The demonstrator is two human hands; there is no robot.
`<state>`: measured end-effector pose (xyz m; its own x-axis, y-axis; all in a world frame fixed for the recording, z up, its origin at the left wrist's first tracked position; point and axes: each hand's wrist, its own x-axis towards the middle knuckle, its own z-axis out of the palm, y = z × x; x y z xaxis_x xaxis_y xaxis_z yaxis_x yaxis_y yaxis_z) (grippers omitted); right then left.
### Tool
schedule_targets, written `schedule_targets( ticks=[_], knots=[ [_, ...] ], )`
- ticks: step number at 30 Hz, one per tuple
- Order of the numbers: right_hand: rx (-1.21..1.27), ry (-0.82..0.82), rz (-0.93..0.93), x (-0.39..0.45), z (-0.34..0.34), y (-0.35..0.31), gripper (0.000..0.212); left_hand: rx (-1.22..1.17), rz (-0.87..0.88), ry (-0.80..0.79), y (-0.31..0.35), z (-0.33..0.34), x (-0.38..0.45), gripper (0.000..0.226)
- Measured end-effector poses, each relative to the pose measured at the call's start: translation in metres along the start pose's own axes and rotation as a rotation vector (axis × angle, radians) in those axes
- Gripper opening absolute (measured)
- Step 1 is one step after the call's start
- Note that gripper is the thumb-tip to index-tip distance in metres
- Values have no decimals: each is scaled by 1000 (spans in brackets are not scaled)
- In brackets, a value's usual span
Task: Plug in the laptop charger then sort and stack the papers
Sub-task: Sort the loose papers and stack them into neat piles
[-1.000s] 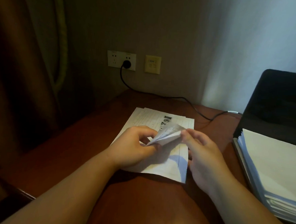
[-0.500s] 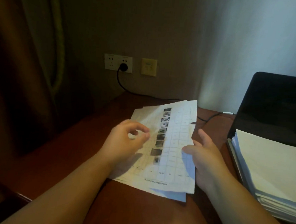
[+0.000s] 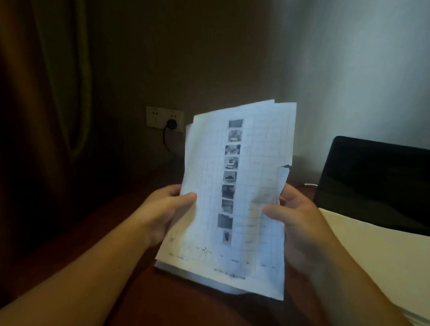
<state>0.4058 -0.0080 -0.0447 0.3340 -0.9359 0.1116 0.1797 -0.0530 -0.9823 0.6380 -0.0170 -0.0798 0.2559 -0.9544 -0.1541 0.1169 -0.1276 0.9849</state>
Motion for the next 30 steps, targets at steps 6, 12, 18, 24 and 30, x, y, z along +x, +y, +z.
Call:
schedule_targets(
  ticks=[6, 12, 18, 24, 30],
  knots=[
    [-250, 233, -231, -9, -9, -29, 41, 53, 457, 99, 31, 24, -20, 29],
    [-360, 427, -165, -20, -18, -7, 38, 345, 596, 198, -7, 46, -33, 37],
    [-336, 408, -84, -26, -20, 15, 47, 279, 512, 142, -40, 56, -41, 39],
    [-405, 405, -108, -32, -26, 1, 41, 293, 517, 172, -25, 60, -42, 29],
    [-386, 421, -34, -37, -44, -11, 32, 415, 579, 129, 6, 68, -43, 37]
  ],
)
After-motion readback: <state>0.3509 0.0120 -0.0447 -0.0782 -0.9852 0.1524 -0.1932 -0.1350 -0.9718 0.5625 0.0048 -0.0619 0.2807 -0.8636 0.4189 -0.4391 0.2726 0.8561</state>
